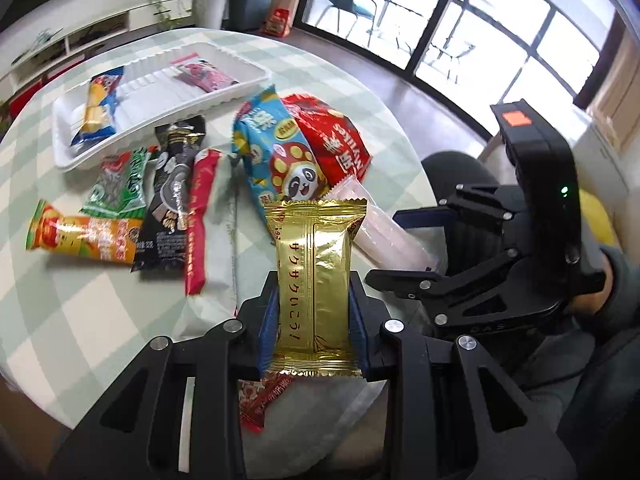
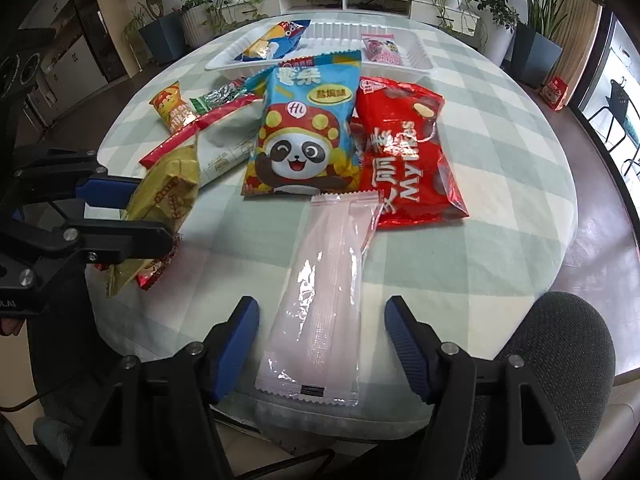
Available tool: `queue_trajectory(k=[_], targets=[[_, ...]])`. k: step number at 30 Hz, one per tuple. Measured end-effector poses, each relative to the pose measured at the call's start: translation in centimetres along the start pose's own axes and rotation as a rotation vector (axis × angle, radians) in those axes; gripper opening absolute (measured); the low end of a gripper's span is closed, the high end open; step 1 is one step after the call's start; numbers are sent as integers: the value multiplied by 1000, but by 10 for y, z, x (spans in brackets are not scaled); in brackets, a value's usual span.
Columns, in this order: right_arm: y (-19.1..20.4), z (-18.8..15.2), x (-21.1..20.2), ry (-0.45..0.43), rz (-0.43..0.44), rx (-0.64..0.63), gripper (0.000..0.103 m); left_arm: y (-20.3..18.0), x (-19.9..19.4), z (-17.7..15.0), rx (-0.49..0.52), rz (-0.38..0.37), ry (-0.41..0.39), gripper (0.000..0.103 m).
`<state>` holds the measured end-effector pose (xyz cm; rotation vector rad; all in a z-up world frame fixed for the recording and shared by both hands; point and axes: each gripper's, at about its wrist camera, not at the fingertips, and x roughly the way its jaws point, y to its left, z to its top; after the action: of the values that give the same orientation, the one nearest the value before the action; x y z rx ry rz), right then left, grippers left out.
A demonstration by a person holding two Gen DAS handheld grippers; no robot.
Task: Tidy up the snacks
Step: 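Grasp the gold wrapped cake with the left gripper while the right grasps the pale pink stick packet, then carry both packets to the white tray and lower them inside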
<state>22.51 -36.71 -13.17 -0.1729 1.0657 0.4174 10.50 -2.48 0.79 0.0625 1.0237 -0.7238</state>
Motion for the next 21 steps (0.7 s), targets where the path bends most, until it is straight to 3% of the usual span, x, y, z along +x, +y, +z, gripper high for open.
queue_trajectory(k=[5,9,13,21], targets=[[0,3,2,-7,-21,-17,57,4,-6,-14,-78,-4,-46,29],[11,4,1,-4,-23,-71,37,4,-7,-18,-110,-8,-73,29],[15,2,-1,-7,-11,-80,27,6,-13,-22,-146,-11,-109,29],[5,0,-13,-27,121,9,19,7,-30,-26,-185,-12,-159,29]])
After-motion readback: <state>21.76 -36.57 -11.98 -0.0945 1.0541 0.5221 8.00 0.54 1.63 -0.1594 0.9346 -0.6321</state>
